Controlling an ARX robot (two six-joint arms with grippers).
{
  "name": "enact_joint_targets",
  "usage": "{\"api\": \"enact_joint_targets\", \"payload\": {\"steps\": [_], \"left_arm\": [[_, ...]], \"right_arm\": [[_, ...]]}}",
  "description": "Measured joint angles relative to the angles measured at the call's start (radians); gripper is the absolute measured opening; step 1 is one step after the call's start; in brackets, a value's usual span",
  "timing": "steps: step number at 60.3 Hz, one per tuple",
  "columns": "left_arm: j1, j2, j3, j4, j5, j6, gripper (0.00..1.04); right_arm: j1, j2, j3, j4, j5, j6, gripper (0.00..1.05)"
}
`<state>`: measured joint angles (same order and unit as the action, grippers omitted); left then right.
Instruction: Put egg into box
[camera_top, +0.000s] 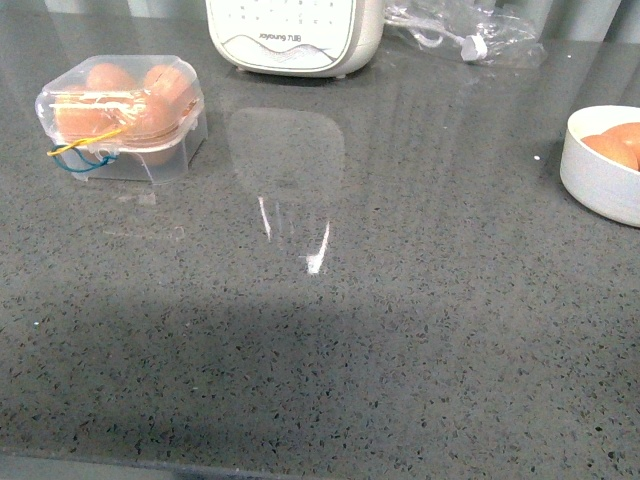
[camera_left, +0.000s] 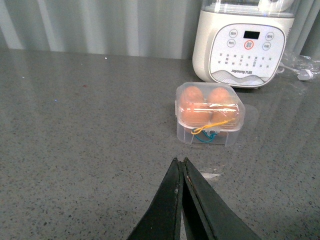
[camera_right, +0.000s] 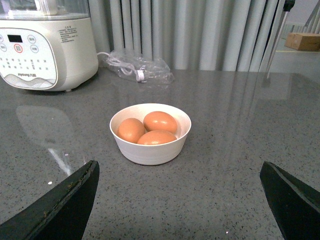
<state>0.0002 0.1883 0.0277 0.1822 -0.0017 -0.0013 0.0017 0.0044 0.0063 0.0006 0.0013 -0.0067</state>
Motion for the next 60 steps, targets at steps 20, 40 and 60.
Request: {"api": "enact_joint_targets", "payload": {"steps": [20,40,60], "left_arm": [[0.000,-0.184,0.000,-0.181,0.001,0.000,0.04],[0.000,-0.184,0.000,-0.182,0.001,-0.001,0.17],[0.000,-0.185,0.000,-0.182,0.001,-0.001,0.77]], "right_arm": [[0.000,0.000,0.000,0.000,0.000,0.000,0.97],[0.000,0.000,0.000,0.000,0.000,0.000,0.97],[0.000,0.000,0.000,0.000,0.000,0.000,0.97]]}}
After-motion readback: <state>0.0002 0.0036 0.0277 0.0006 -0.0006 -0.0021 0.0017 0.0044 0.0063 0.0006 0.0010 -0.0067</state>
